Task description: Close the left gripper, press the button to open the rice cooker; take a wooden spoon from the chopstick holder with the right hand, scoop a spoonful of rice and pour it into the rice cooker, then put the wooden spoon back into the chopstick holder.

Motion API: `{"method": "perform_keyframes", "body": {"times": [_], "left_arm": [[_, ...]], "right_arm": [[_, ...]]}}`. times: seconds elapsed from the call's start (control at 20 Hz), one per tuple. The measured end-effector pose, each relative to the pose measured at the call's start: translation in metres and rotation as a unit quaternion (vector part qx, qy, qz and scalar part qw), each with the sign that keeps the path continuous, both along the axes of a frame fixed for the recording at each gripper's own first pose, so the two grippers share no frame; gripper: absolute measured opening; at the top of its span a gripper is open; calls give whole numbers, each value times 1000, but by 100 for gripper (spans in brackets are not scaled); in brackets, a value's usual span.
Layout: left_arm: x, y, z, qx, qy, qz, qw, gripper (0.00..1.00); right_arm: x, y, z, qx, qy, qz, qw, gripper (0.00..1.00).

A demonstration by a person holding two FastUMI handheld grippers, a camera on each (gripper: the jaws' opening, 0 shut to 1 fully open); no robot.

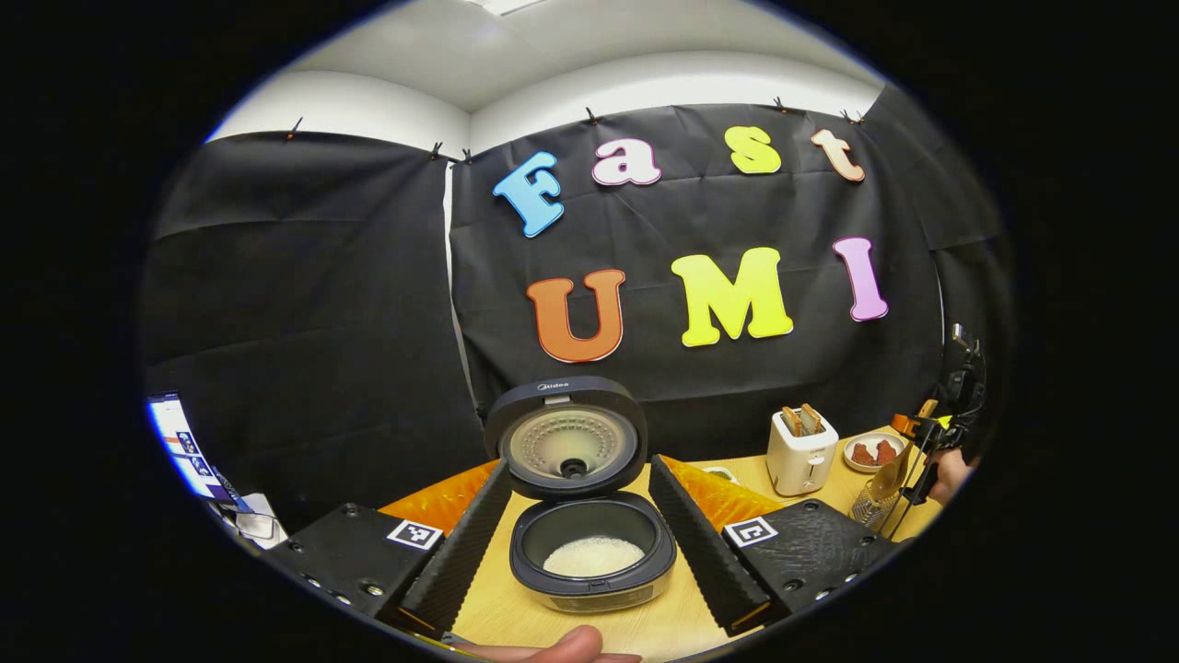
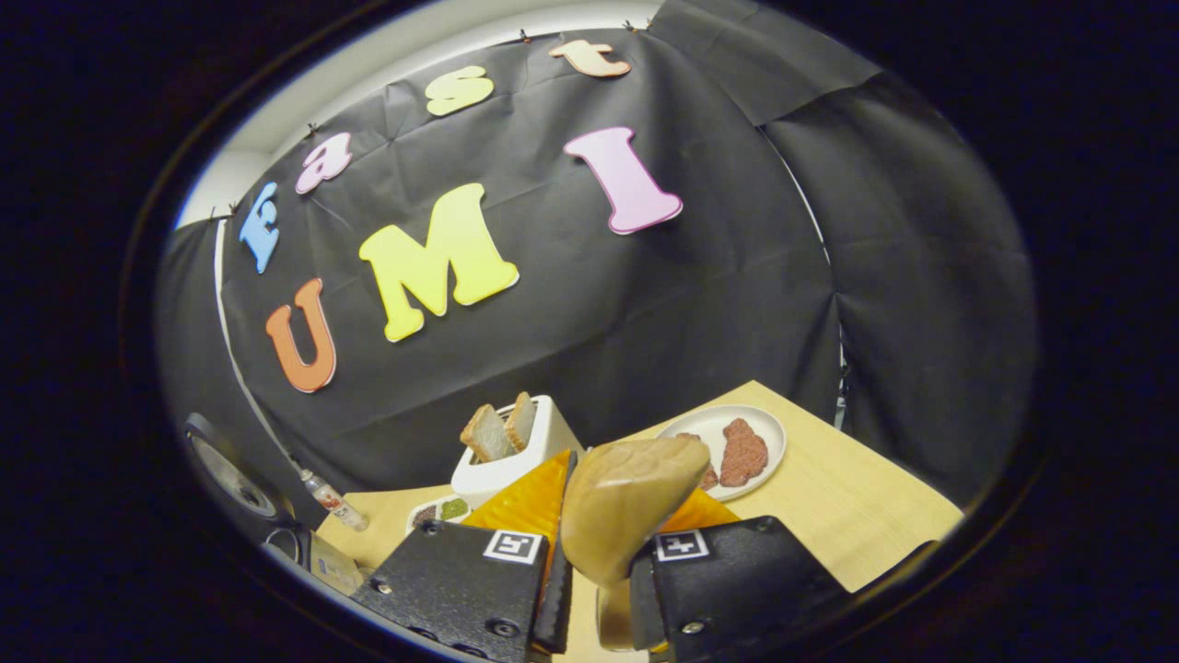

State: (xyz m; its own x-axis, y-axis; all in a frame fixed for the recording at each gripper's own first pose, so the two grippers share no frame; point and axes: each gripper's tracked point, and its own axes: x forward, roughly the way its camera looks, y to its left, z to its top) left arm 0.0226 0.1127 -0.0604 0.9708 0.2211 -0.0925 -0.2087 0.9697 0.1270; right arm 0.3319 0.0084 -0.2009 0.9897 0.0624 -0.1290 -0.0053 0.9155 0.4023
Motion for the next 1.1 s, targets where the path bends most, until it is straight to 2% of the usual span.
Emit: {"method": "perform_keyframes", "body": {"times": [0.4,0.6,0.65,0.7,0.85,0.9,0.95,1.0,1.1], "left_arm": [[1,-1,-3,16,7,-5,1000,96],[1,-5,-3,23,10,-11,1000,96],[1,-6,-3,22,10,-12,1000,96],[1,-6,-3,22,9,-14,1000,96],[1,-7,0,21,5,-15,1000,95],[2,-6,1,20,4,-15,1000,96],[2,-5,2,19,3,-14,1000,96],[3,-5,2,17,3,-14,1000,95],[4,-2,4,17,1,-13,1000,95]], "right_arm": [[0,-5,-67,2,49,-14,999,26],[-1,-12,-74,-6,60,-21,998,26],[-7,-14,-76,-15,67,-22,997,30],[-7,-18,-77,-27,70,-27,997,41],[-13,-40,-75,-72,80,-60,992,100],[-20,-42,-71,-79,81,-60,992,100],[-24,-41,-67,-85,83,-56,991,96],[-28,-44,-62,-90,81,-56,991,100],[-43,-48,-38,-103,69,-58,991,100]]}}
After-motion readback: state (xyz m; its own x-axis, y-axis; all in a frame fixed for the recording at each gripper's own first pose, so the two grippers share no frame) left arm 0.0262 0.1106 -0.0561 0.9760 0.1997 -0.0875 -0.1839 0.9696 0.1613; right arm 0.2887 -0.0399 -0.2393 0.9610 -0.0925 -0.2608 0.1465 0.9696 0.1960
